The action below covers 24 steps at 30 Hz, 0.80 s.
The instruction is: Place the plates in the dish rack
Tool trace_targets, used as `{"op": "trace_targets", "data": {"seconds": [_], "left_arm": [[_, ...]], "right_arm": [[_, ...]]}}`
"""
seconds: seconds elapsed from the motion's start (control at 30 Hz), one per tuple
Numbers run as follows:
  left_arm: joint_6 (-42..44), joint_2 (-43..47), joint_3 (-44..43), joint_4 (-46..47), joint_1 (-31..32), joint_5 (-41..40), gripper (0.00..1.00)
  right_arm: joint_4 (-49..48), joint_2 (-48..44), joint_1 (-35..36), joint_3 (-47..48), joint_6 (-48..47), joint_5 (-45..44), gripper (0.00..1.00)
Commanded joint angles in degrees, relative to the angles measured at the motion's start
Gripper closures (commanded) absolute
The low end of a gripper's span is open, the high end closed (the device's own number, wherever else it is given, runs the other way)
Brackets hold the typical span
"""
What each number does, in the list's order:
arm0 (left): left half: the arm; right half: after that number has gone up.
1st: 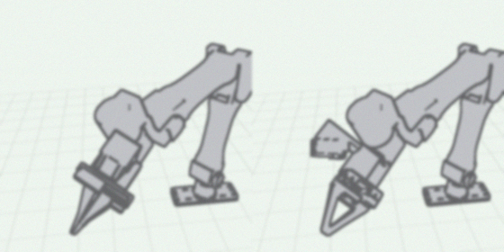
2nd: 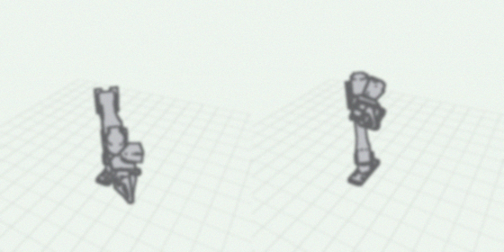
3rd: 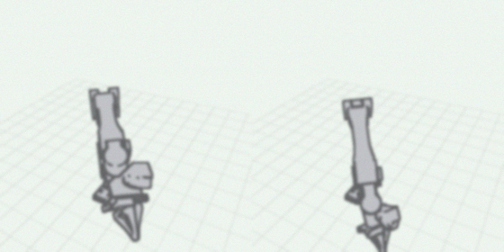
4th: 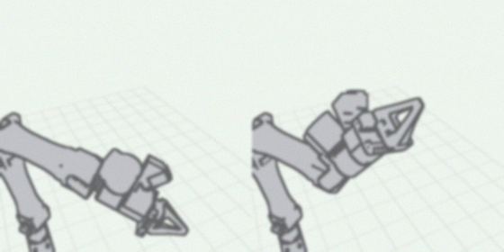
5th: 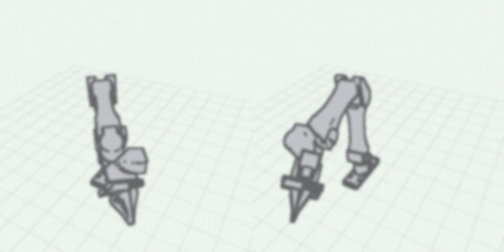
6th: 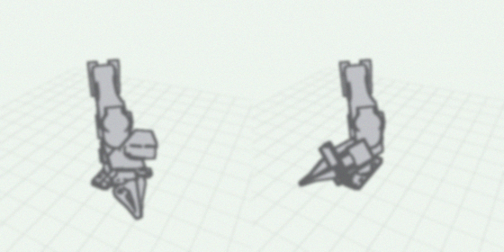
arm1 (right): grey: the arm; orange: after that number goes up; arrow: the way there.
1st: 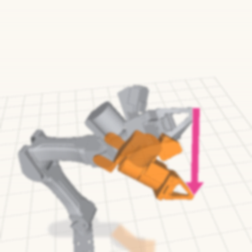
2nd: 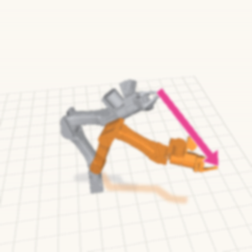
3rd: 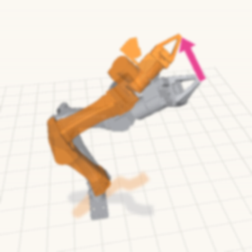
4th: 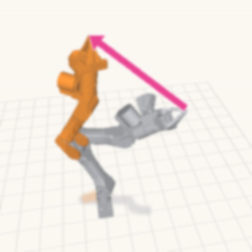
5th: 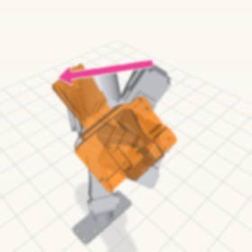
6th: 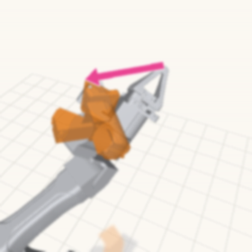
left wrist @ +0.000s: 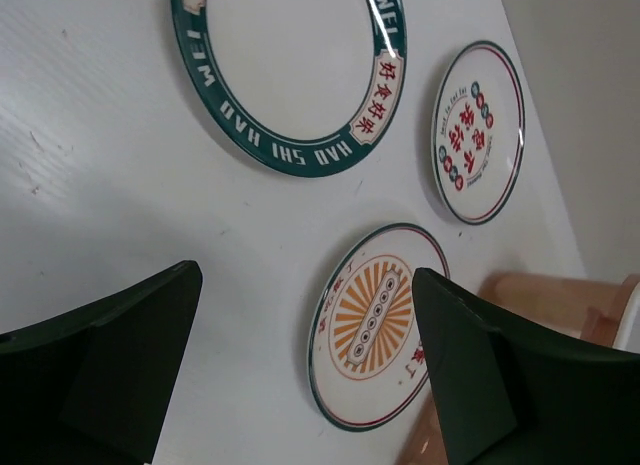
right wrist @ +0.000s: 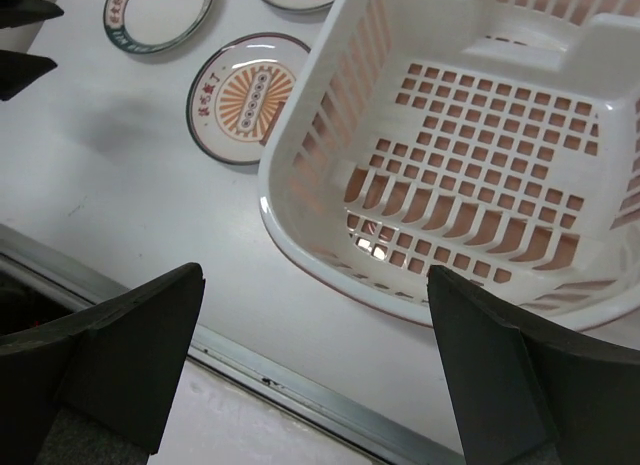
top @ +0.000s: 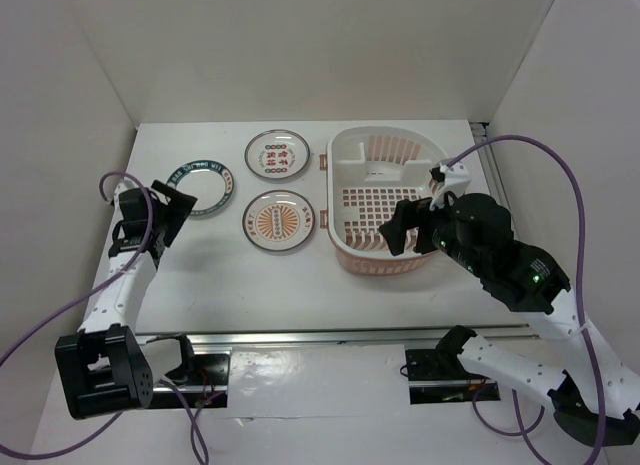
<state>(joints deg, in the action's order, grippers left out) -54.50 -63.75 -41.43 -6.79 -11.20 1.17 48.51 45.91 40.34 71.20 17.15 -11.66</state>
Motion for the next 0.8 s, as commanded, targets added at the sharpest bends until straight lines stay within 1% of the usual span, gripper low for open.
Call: {"op": "trace_targets", "data": {"seconds": [0.0, 0.03, 0.1, 0.2, 0.23, 0.27, 0.3, 0.37, 0.4, 0.47, 0.57, 0.63, 0.67, 0.73, 0.77], "left_arm": [[-7.01, -1.19, 3.8, 11.43, -2.41, 3.66, 0.0], [-7.63, -2.16, 5.2, 12.84, -2.42, 3.14, 0.0], [-8.25, -4.44, 6.62, 18.89, -2.42, 3.14, 0.0], [-9.39, -10.59, 7.86, 26.18, -3.47, 3.66, 0.0], [-10.7, -14.18, 7.86, 27.34, -4.35, 3.66, 0.0], [-10.71, -15.95, 7.86, 29.18, -4.35, 4.36, 0.0], [-11.5, -17.62, 8.38, 32.5, -4.88, 4.37, 0.0], [-11.51, -21.14, 7.86, 34.72, -4.88, 4.37, 0.0], [-11.51, -24.64, 6.72, 35.26, -4.88, 4.37, 0.0], [-11.51, -27.82, 5.23, 35.26, -4.88, 4.37, 0.0], [-11.51, -32.04, 5.22, 38.33, -4.88, 4.37, 0.0], [-11.51, -35.28, 3.56, 39.04, -4.88, 3.85, 0.0], [-11.51, -36.35, 2.85, 39.04, -4.88, 3.84, 0.03], [-10.98, -38.11, 1.71, 39.04, -4.88, 3.84, 0.06], [-10.98, -39.42, 1.7, 39.04, -4.88, 3.84, 0.09]], "right_arm": [[-6.67, -0.38, -0.08, -1.49, -1.94, 4.97, 0.0], [-6.68, -0.38, -0.08, -1.5, -1.94, 5.59, 0.0], [-7.47, -0.38, -0.08, -2.12, -2.47, 6.82, 0.0], [-8.08, -0.38, -0.08, -2.12, -2.47, 9.81, 0.0], [-8.08, -0.38, -0.08, -2.12, -2.47, 10.34, 0.0], [-8.08, -0.38, -0.08, -2.12, -1.95, 10.95, 0.0], [-8.08, -0.38, -0.08, -2.12, -1.94, 11.57, 0.0], [-8.08, -0.38, -0.08, -2.12, -1.94, 11.57, 0.0], [-8.08, -0.38, -0.08, -1.59, -1.94, 11.57, 0.0], [-7.47, -0.38, -0.08, -1.59, -2.46, 11.57, 0.0], [-7.47, -0.38, -0.08, -1.59, -2.47, 11.05, 0.0], [-7.99, -0.38, -0.08, -1.59, -2.47, 11.05, 0.0], [-8.52, -0.38, -0.08, -2.29, -2.47, 11.05, 0.0], [-8.52, 0.23, -0.08, -2.81, -2.47, 11.05, 0.0], [-9.13, 0.23, -0.08, -2.82, -2.47, 11.05, 0.0]]}}
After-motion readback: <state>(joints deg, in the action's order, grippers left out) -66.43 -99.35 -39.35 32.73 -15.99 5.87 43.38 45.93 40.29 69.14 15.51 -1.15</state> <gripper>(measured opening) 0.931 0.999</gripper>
